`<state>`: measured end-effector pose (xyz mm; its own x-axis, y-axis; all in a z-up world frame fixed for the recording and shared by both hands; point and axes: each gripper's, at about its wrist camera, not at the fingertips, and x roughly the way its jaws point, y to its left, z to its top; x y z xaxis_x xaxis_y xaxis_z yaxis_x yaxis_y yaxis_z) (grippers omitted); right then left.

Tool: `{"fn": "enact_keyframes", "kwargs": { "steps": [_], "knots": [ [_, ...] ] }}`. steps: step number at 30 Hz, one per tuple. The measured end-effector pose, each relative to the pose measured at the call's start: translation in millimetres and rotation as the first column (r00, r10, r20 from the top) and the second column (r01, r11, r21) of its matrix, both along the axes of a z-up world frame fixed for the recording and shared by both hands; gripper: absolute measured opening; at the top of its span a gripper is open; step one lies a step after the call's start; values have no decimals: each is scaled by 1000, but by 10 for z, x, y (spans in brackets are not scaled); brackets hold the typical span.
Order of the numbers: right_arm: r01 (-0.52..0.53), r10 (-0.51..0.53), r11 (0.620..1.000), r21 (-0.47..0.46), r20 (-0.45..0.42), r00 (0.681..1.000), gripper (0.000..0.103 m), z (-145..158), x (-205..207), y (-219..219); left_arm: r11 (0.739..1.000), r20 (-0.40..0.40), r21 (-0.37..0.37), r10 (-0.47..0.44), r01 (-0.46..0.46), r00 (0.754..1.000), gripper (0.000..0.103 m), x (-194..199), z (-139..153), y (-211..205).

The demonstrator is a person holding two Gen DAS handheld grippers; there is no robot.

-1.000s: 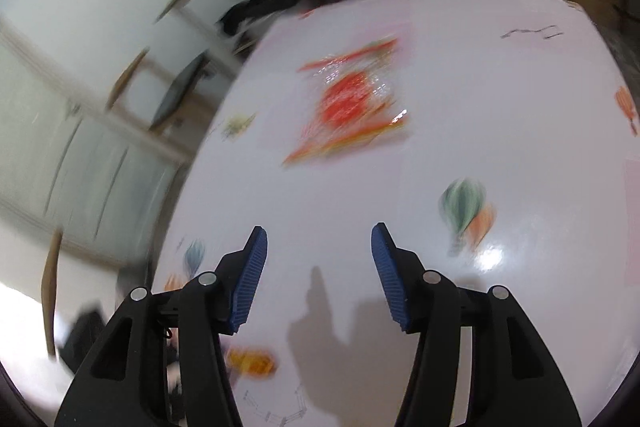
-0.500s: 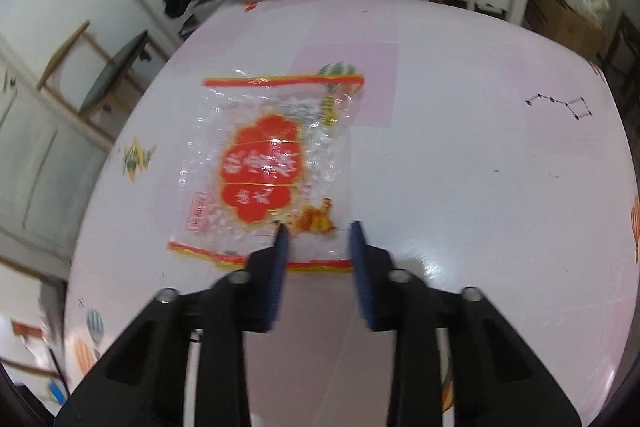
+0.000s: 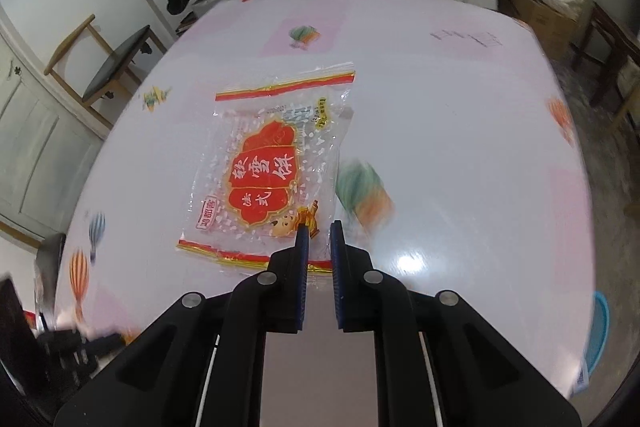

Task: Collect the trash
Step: 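Grasp the red-printed snack bag with the right gripper while the left holds the peel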

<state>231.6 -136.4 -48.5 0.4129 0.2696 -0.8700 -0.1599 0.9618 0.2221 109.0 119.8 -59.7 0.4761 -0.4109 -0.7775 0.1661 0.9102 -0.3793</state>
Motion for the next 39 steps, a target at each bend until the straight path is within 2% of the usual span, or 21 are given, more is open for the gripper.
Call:
{"fn": "enact_keyframes", "kwargs": {
  "steps": [6,11,12,14,15,16,18,20,27,33,39],
  "knots": [
    [43,-44,999,-33,-29,999,12,-14,-714,-381,1000,-39,1,-14,14,999,2,-46,14,-34],
    [67,-67,998,-20,-34,997,14,-10,-979,-521,998,-106,-49,-56,51,993,3,-133,17,-92],
    [78,-78,997,-14,-35,996,15,-12,-1000,-541,997,-112,-54,-64,58,992,6,-145,24,-103],
    [117,-117,993,14,-37,992,29,-7,-1023,-608,995,-110,-66,-77,70,991,17,-168,53,-113],
    [135,-134,990,32,-34,990,32,-2,-1032,-634,996,-99,-62,-74,68,992,26,-153,82,-108],
    [149,-148,987,53,-29,989,35,4,-1051,-676,996,-85,-57,-70,65,994,30,-143,106,-104],
    [178,-176,978,112,-27,984,40,10,-1063,-735,996,-66,-51,-70,67,995,30,-102,134,-97],
    [203,-200,966,161,-37,979,45,-19,-1063,-778,997,-67,-52,-69,66,995,30,-45,128,-93],
    [262,-240,929,263,-113,964,45,-177,-990,-909,996,-66,-38,-86,84,994,29,214,62,-249],
    [267,-232,911,313,-146,962,45,-254,-918,-932,996,-49,15,-86,86,995,19,240,13,-316],
    [255,-215,912,323,-155,964,45,-295,-854,-877,997,-35,15,-80,80,996,11,199,16,-255]
  ]
}}
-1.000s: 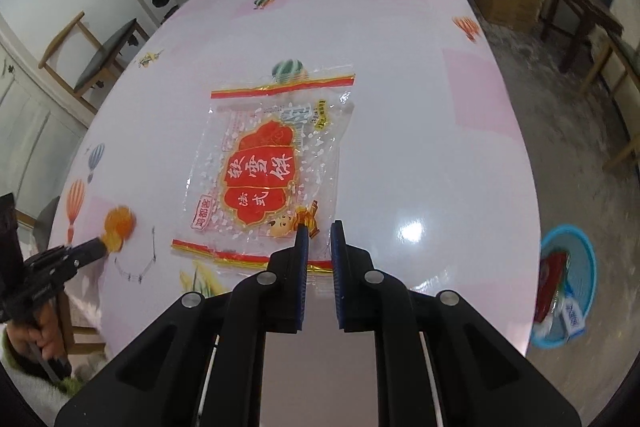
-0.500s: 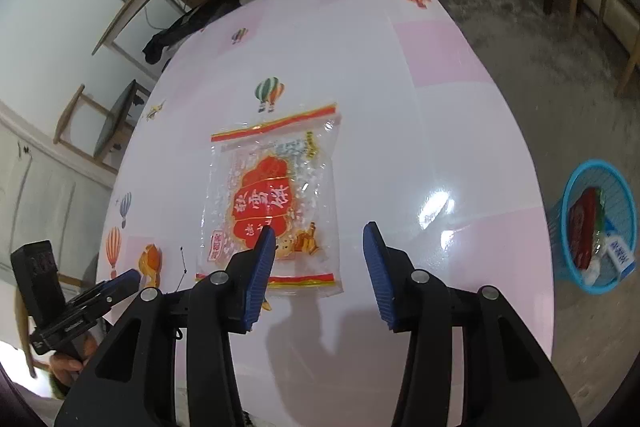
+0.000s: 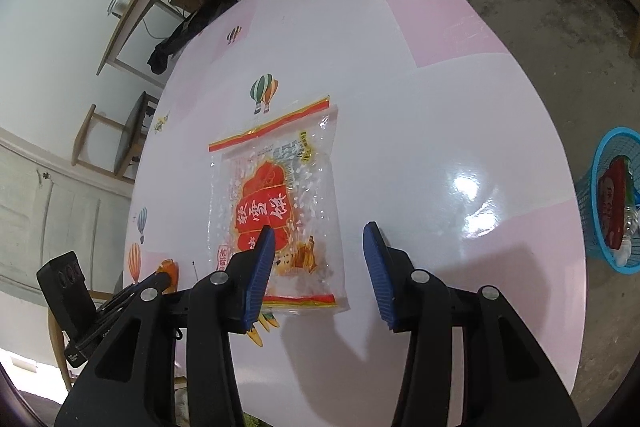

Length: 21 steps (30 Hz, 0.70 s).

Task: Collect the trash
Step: 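Grasp the red-printed snack bag with the right gripper while the left holds the peel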

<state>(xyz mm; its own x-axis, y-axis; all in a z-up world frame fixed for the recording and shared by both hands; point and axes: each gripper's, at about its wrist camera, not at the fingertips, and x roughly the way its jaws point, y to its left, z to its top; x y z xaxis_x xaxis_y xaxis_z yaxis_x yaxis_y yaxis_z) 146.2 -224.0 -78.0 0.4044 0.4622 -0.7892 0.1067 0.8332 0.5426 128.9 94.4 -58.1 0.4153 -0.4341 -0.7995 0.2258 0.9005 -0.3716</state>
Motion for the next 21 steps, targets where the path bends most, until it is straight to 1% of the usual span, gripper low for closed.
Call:
{"fn": "enact_keyframes", "kwargs": {
  "steps": [2,5,7,10,12,14,16,21],
  "knots": [
    [-1,1,1000,6,0,1000,45,-8,15,0,1000,11,-8,-3,3,1000,9,1,23,0],
    [-2,2,1000,22,-2,1000,45,-19,33,-7,999,38,-40,-12,14,999,9,25,98,-26],
    [-6,6,999,44,-4,1000,45,-37,46,-2,997,63,-62,-35,39,997,9,51,163,-100],
    [-15,15,996,87,-5,1000,45,-72,54,18,994,86,-74,-70,76,994,9,90,222,-239],
    [-18,18,995,99,-4,1000,45,-78,56,40,991,99,-72,-102,109,990,9,118,231,-363],
    [-20,21,993,113,-7,1000,45,-87,60,55,989,95,-60,-129,135,987,9,144,201,-476],
    [-22,24,991,135,-13,1000,45,-102,60,66,986,75,-53,-153,157,985,9,169,138,-586],
    [-30,37,978,204,-29,999,45,-147,56,77,983,37,-30,-179,180,983,8,169,26,-724]
  ]
}}
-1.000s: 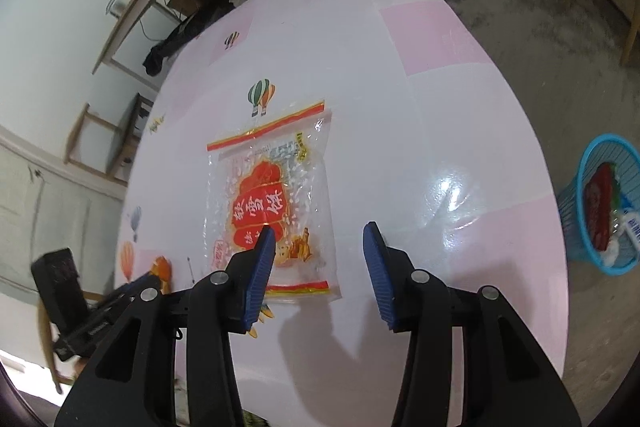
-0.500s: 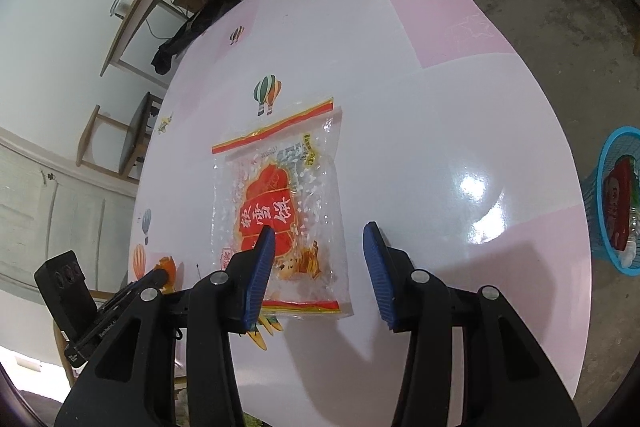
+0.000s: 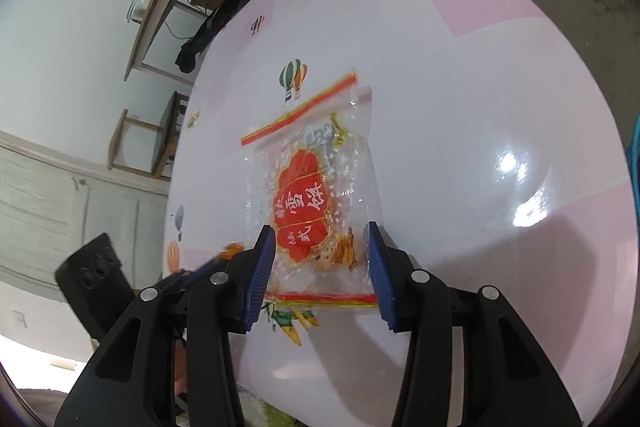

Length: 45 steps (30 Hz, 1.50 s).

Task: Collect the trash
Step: 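Grasp the red-printed snack bag with the right gripper while the left holds the peel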

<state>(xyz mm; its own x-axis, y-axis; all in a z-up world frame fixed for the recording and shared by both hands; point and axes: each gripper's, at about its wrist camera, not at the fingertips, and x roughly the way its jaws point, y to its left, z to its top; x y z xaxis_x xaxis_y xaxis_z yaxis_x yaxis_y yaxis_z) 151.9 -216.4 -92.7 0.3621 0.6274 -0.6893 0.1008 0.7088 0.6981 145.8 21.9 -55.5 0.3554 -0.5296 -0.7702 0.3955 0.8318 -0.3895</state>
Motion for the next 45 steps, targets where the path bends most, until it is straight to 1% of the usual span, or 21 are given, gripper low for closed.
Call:
{"fn": "enact_keyframes", "kwargs": {
  "steps": [3,7,10,15,17,18,19,23,26,31,35,45],
  "knots": [
    [-6,6,999,46,-3,1000,45,-25,-10,6,1000,-5,0,-2,2,1000,8,-10,-14,1],
    [0,0,999,44,5,1000,44,-23,-26,18,1000,-9,0,0,0,1000,9,6,-22,-8],
    [7,-7,999,39,4,1000,38,-28,-28,34,1000,-9,0,1,-1,1000,9,17,-27,-20],
    [16,-16,998,55,0,1000,29,-48,-51,41,1000,-9,-4,4,-4,1000,9,14,-35,-19],
    [21,-22,999,48,2,1000,23,-39,-55,40,1000,-8,-4,5,-5,1000,9,13,-37,-19],
    [24,-24,999,40,6,1000,22,-28,-59,42,1000,-8,-5,4,-5,1000,9,11,-39,-15],
    [27,-27,999,35,10,1000,18,-15,-61,43,1000,-8,-5,5,-5,1000,9,10,-40,-13],
    [31,-31,999,11,34,999,12,43,-71,17,1000,-9,-14,10,-10,1000,8,15,-36,-3],
    [36,-38,999,40,37,999,8,50,-64,-17,999,-3,-32,19,-19,1000,8,23,-5,41],
    [45,-48,996,79,38,998,7,54,-58,-56,998,15,-53,46,-45,999,8,7,74,158],
    [51,-55,994,95,38,998,6,55,-66,-60,993,18,-74,90,-88,996,8,6,141,306],
    [60,-67,991,119,54,996,6,119,-109,-94,984,27,-78,165,-163,986,8,17,199,562]
  ]
}}
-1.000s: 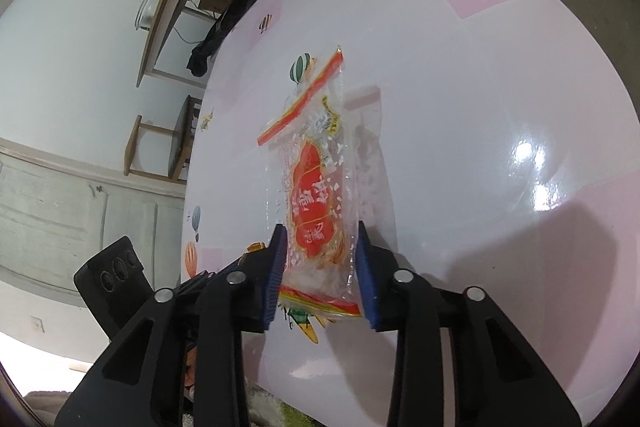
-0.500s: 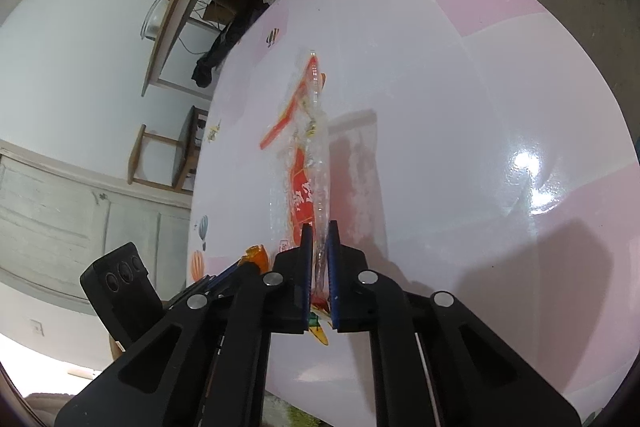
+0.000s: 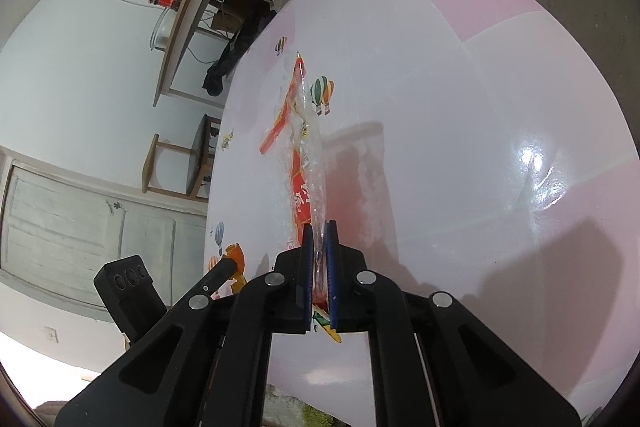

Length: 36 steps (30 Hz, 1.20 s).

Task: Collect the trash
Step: 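Grasp the red-printed snack bag with the right gripper while the left holds the peel, then carry the peel and snack bag over the blue wastebasket with both grippers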

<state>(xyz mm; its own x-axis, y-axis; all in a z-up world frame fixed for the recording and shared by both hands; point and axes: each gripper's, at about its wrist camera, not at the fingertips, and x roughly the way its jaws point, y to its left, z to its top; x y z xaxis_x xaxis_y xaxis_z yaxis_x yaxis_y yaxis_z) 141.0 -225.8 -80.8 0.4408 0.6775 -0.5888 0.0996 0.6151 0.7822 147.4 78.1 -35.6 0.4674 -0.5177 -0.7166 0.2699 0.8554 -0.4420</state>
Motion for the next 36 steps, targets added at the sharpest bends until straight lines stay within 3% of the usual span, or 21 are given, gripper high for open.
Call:
{"fn": "enact_keyframes", "kwargs": {
  "steps": [16,23,31,36],
  "knots": [
    [31,-33,999,31,58,998,6,182,-272,-154,1000,53,-8,18,-17,998,8,-165,180,38],
    [100,-105,993,63,91,990,6,263,-480,-458,999,90,-14,-35,37,995,8,-217,341,-128],
    [256,-263,964,69,130,956,6,341,-949,-1145,991,146,-21,-130,135,981,8,-149,530,-629],
    [384,-388,922,57,143,911,6,261,-1365,-1665,978,162,-33,-196,204,967,8,-86,568,-1047]
  ]
}}
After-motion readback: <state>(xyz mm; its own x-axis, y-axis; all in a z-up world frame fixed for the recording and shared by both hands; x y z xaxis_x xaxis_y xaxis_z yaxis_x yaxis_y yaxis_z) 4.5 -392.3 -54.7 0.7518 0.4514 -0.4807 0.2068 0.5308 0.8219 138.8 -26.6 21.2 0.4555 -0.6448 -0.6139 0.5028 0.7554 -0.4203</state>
